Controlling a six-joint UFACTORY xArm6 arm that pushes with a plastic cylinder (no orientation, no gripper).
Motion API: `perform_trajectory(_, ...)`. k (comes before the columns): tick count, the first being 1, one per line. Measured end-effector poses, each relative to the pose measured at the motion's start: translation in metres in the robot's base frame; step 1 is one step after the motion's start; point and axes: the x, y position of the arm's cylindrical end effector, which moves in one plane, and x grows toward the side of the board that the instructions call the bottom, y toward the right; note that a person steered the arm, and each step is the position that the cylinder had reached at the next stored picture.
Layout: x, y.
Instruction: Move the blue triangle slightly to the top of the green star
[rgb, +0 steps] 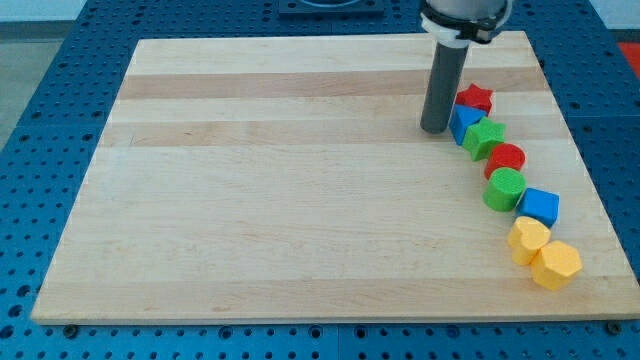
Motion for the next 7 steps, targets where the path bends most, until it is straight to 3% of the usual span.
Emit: perform_trajectory(7, -0.008, 0.035)
